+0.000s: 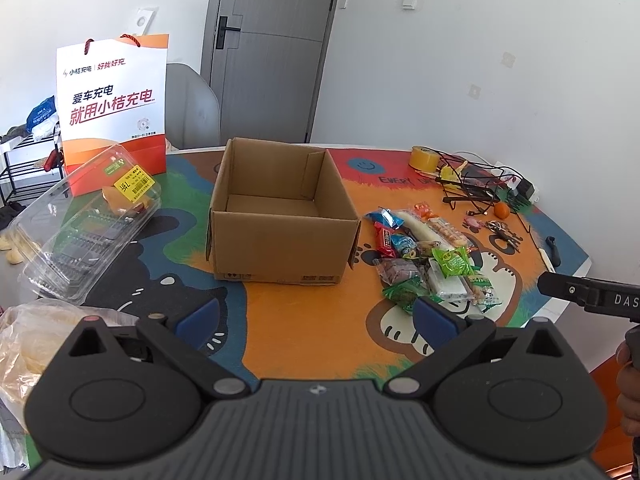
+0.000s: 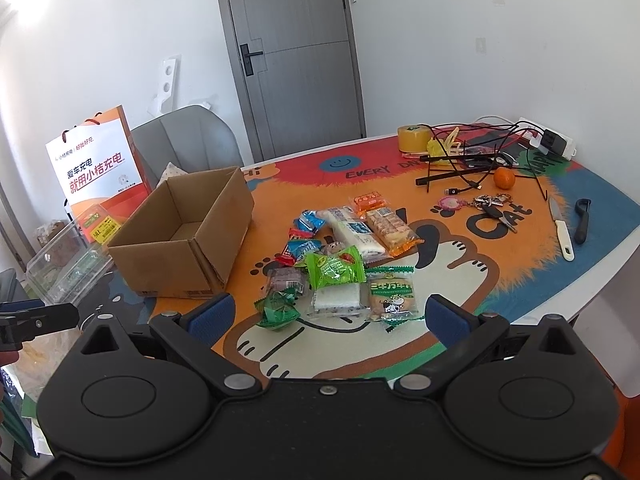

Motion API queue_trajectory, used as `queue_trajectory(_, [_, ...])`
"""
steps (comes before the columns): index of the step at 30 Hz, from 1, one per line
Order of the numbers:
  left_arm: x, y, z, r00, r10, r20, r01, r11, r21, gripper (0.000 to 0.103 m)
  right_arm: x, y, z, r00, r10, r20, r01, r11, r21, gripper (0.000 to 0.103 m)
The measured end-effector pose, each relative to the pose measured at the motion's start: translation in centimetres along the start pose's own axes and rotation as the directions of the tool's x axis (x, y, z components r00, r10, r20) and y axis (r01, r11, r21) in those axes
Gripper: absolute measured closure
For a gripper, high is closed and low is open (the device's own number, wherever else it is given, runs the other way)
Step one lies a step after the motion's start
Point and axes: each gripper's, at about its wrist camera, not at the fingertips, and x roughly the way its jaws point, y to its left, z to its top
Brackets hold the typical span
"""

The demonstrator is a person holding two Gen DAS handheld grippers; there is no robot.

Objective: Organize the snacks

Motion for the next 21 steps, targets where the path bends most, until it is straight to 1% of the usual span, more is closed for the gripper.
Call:
queue_trajectory(9, [-0.02, -0.11, -0.09, 1.0, 0.0, 0.024, 0.0, 1.0, 0.006, 0.001, -0.1, -0.09, 0.06, 1.0, -0.002, 0.006, 0.002, 1.0, -0.002, 0.0])
queue_trajectory(10, [0.05, -0.08, -0.04, 1.0, 0.006, 0.006, -0.006, 1.0, 0.01, 0.001, -0.1, -0.12, 0.05, 1.0, -0.001, 0.006, 0.001, 1.0, -0.001, 0.0])
queue_trajectory(12, [0.06, -0.06, -0.06, 1.0, 0.005, 0.006, -0.005, 1.0, 0.006, 0.001, -0.1, -0.08, 0.06, 1.0, -0.004, 0.005, 0.004, 1.0, -0.001, 0.0])
queue_trajectory(16, [-0.05, -0.06, -0.09, 0.999, -0.008, 0.045, 0.008, 1.0, 0.005, 0.001, -0.06, -0.08, 0.07, 1.0, -0.006, 0.004, 0.006, 1.0, -0.002, 0.0])
queue_trajectory(18, [0.05, -0.12, -0.06, 0.999, -0.005, 0.043, 0.004, 1.0, 0.006, 0.001, -0.05, -0.1, 0.09, 1.0, -0.007, 0.005, 0.007, 1.0, -0.003, 0.0])
queue_trajectory(21, [0.46, -0.3, -0.03, 1.0, 0.003, 0.012, -0.003, 1.0, 0.01, 0.001, 0.11, -0.31, 0.0, 1.0, -0.008, 0.007, 0.008, 1.0, 0.004, 0.0])
